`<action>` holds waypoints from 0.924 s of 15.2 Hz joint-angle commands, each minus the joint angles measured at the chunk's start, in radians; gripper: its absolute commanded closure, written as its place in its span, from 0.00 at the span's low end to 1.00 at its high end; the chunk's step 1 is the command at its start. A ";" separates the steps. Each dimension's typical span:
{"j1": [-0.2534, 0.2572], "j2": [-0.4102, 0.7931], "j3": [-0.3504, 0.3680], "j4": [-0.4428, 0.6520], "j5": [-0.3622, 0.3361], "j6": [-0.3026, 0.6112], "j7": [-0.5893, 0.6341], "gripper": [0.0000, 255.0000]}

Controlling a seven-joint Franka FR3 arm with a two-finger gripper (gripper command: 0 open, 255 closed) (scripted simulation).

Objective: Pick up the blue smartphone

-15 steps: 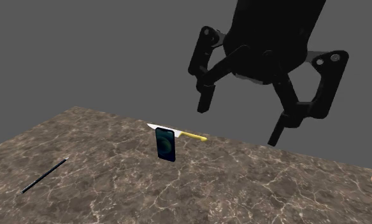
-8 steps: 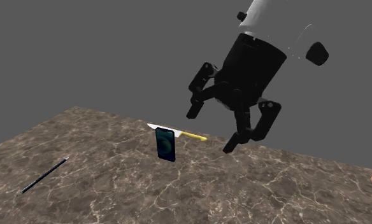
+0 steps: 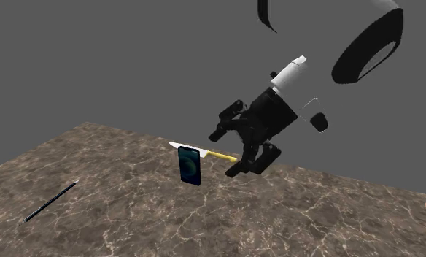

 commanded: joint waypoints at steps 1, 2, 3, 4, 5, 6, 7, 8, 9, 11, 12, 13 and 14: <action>-0.003 0.080 0.007 0.032 0.089 0.004 0.018 0.00; -0.007 0.120 0.011 0.050 0.129 0.003 0.026 0.00; -0.012 0.160 0.016 0.068 0.170 0.002 0.034 0.00; -0.017 0.199 0.022 0.087 0.210 0.001 0.042 0.00; -0.023 0.239 0.029 0.106 0.250 0.000 0.050 0.00; -0.028 0.278 0.036 0.125 0.290 0.000 0.059 0.00; -0.033 0.317 0.045 0.145 0.330 -0.001 0.068 0.00; -0.039 0.356 0.053 0.164 0.370 -0.001 0.078 0.00; -0.044 0.395 0.063 0.185 0.409 -0.001 0.087 0.00; -0.055 0.473 0.084 0.226 0.486 0.001 0.108 0.00; -0.061 0.511 0.096 0.248 0.524 0.003 0.119 0.00; -0.066 0.550 0.108 0.270 0.562 0.005 0.130 0.00; -0.071 0.589 0.121 0.293 0.599 0.008 0.141 0.00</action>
